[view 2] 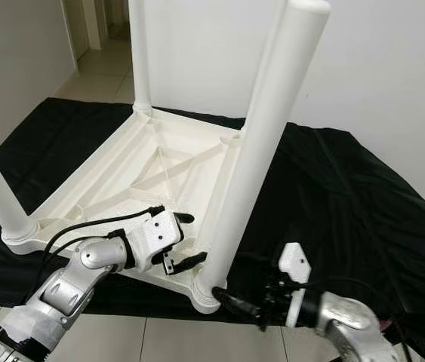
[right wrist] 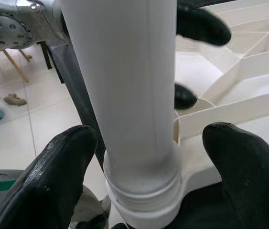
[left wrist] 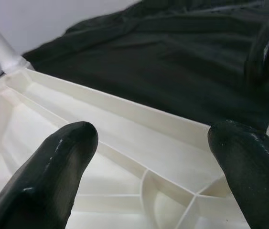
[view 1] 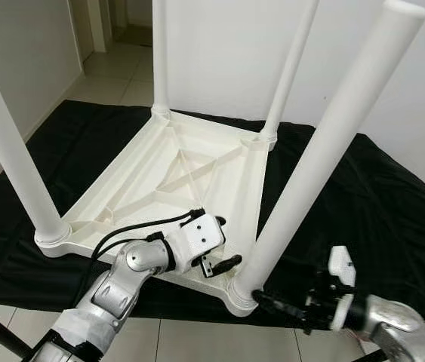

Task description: Building children table

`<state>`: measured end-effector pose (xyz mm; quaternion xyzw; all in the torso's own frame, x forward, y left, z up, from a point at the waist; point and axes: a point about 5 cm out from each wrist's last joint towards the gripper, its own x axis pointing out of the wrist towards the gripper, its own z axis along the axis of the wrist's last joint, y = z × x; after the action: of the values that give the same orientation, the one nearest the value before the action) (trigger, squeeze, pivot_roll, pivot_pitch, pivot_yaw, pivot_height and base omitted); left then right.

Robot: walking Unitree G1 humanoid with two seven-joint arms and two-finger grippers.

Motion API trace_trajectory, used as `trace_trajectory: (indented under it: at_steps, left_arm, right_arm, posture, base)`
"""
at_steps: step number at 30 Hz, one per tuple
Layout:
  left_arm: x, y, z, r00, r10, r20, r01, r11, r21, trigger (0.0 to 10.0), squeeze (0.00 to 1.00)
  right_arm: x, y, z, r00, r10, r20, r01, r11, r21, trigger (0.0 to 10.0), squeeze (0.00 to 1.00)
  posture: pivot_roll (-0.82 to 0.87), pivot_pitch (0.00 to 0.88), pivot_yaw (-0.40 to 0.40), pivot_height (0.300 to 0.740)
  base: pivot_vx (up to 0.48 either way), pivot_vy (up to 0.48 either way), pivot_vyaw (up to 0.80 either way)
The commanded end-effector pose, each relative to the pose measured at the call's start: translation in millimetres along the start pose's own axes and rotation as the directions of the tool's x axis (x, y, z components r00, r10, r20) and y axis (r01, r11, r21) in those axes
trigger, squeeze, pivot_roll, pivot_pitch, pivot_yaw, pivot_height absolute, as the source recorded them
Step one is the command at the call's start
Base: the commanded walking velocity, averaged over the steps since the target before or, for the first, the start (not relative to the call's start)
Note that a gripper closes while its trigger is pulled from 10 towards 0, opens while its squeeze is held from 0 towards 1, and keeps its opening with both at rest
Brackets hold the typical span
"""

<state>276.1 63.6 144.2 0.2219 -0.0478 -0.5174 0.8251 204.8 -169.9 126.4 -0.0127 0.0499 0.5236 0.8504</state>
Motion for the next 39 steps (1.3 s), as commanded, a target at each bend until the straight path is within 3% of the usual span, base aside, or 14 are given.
trace_trajectory:
  at_steps: [1, 6, 8, 12, 18, 23, 25, 30, 35, 39]
  left_arm:
    - [-3.9, 8.8, 1, 0.985, 0.170, 0.004, -0.170, 0.985, -0.021, 10.0, 0.00]
    - [-12.1, 11.4, 4, 0.984, 0.177, 0.006, -0.177, 0.984, -0.002, 10.0, 0.00]
    - [-18.1, 14.0, 8, 0.982, 0.186, 0.023, -0.187, 0.982, 0.022, 10.0, 0.00]
    - [-22.1, 15.3, 11, 0.981, 0.189, 0.030, -0.190, 0.982, 0.020, 10.0, 0.00]
    - [-30.0, 16.1, 33, 0.970, 0.207, 0.126, -0.193, 0.974, -0.116, 10.0, 0.00]
    - [-31.7, 15.2, 37, 0.968, 0.218, 0.128, -0.203, 0.972, -0.122, 10.0, 0.00]
    - [-34.2, 12.8, 37, 0.964, 0.239, 0.118, -0.224, 0.967, -0.125, 10.0, 0.00]
    - [-38.9, 6.6, 34, 0.965, 0.249, 0.087, -0.236, 0.962, -0.134, 10.0, 0.00]
    - [-40.1, 5.8, 34, 0.965, 0.248, 0.080, -0.236, 0.962, -0.138, 10.0, 0.00]
    - [-39.5, 1.7, 33, 0.971, 0.227, 0.069, -0.211, 0.960, -0.183, 10.0, 0.00]
  right_arm:
    - [1.3, -1.5, -3, 1.000, 0.011, -0.018, -0.010, 1.000, 0.014, 10.0, 0.00]
    - [14.9, -3.0, -6, 1.000, 0.030, -0.001, -0.030, 0.999, 0.017, 10.0, 0.00]
    - [28.3, -10.7, -5, 0.999, -0.027, 0.034, 0.027, 1.000, -0.007, 10.0, 0.00]
    - [37.6, -18.5, -4, 0.994, -0.090, 0.056, 0.090, 0.996, -0.006, 10.0, 0.00]
    - [50.2, -29.9, 4, 0.976, -0.167, 0.136, 0.163, 0.986, 0.038, 10.0, 0.00]
    - [48.4, -41.1, 7, 0.963, -0.226, 0.145, 0.223, 0.974, 0.033, 10.0, 0.00]
    - [39.0, -51.9, 8, 0.953, -0.272, 0.136, 0.272, 0.962, 0.019, 10.0, 0.00]
    - [21.6, -59.8, 5, 0.943, -0.313, 0.113, 0.314, 0.949, 0.006, 10.0, 0.00]
    - [19.0, -60.8, 5, 0.941, -0.319, 0.110, 0.320, 0.947, 0.005, 10.0, 0.00]
    - [26.7, -52.4, 7, 0.953, -0.280, 0.112, 0.283, 0.959, -0.009, 10.0, 0.00]
  posture:
    - [-0.04, 0.000, -0.084, 0.740]
    - [-0.03, 0.000, -0.091, 0.740]
    - [-0.02, 0.000, -0.100, 0.740]
    - [-0.01, 0.000, -0.106, 0.740]
    - [0.00, 0.000, -0.125, 0.740]
    - [0.00, 0.000, -0.138, 0.740]
    - [0.00, 0.000, -0.142, 0.740]
    - [0.00, 0.000, -0.142, 0.740]
    - [0.00, 0.000, -0.142, 0.740]
    - [-0.01, 0.000, -0.128, 0.740]
  base:
    - [0.000, 0.000, 0.00]
    - [0.000, 0.000, 0.00]
    - [0.000, 0.000, 0.00]
    - [0.000, 0.000, 0.00]
    - [0.000, 0.000, 0.00]
    - [0.000, 0.000, 0.00]
    - [0.000, 0.000, 0.00]
    - [0.000, 0.000, 0.00]
    - [0.000, 0.000, 0.00]
    - [0.000, 0.000, 0.00]
